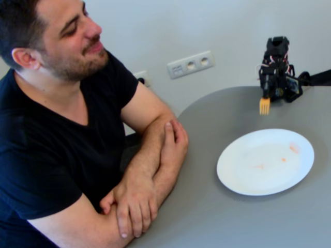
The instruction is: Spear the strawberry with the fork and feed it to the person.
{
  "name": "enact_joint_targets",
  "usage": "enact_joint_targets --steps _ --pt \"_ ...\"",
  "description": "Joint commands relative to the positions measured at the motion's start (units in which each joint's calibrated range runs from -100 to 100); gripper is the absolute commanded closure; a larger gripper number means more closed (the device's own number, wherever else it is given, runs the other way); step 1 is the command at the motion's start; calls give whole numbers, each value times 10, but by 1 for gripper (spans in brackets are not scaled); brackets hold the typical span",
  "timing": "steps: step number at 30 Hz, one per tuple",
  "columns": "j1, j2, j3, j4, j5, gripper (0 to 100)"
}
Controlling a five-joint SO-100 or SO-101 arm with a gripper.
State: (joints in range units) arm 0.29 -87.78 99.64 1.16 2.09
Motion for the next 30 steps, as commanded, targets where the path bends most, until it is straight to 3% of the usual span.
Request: enact_joint_targets --steps 1,30 --pt "0 -37 -2 44 2 99" --pt "0 -37 -2 66 2 99"
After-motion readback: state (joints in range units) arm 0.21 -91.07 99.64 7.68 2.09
